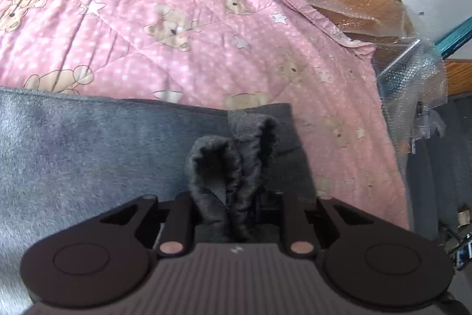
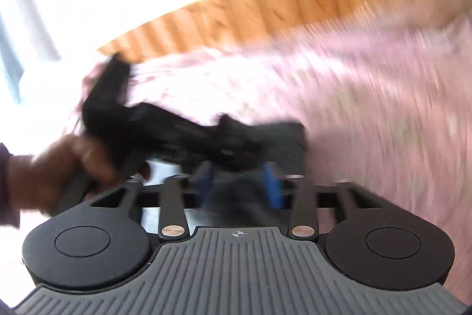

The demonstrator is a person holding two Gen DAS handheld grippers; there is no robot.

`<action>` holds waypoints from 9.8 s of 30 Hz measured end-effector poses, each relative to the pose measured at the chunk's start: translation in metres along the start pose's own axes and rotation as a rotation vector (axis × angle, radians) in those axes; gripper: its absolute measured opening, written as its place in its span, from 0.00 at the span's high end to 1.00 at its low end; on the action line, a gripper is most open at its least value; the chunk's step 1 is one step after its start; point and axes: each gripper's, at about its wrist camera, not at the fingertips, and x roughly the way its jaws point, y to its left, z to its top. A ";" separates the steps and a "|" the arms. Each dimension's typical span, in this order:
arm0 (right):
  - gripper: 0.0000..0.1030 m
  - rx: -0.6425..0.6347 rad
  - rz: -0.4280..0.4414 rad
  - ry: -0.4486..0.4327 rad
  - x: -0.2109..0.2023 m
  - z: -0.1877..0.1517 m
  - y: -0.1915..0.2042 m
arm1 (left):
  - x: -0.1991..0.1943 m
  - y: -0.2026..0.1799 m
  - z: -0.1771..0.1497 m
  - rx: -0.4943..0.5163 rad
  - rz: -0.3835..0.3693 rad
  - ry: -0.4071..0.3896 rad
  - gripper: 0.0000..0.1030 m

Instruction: Fold clothes

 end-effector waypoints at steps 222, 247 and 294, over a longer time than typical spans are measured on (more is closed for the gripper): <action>0.92 0.647 -0.043 0.075 0.084 -0.112 0.267 | -0.286 0.252 -0.075 -0.068 0.134 -0.206 0.88; 0.42 0.035 -0.265 0.016 0.133 0.018 0.284 | -0.238 0.172 0.017 0.330 0.069 -0.105 0.50; 0.71 0.292 0.008 0.063 0.110 0.124 0.120 | -0.236 0.155 0.042 -0.093 0.060 -0.285 0.82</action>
